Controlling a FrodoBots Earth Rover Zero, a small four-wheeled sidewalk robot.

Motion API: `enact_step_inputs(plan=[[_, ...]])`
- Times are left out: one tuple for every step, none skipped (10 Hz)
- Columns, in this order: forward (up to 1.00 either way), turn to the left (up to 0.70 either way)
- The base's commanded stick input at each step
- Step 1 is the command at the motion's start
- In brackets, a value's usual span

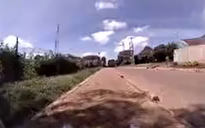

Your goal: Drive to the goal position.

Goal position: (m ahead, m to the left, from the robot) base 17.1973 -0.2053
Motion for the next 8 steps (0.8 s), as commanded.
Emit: enact_step_inputs(plan=[[1.00,0.00],[0.27,0.00],[0.00,0.00],[0.00,0.00],[0.00,0.00],[0.00,0.00],[0.00,0.00],[0.00,0.00]])
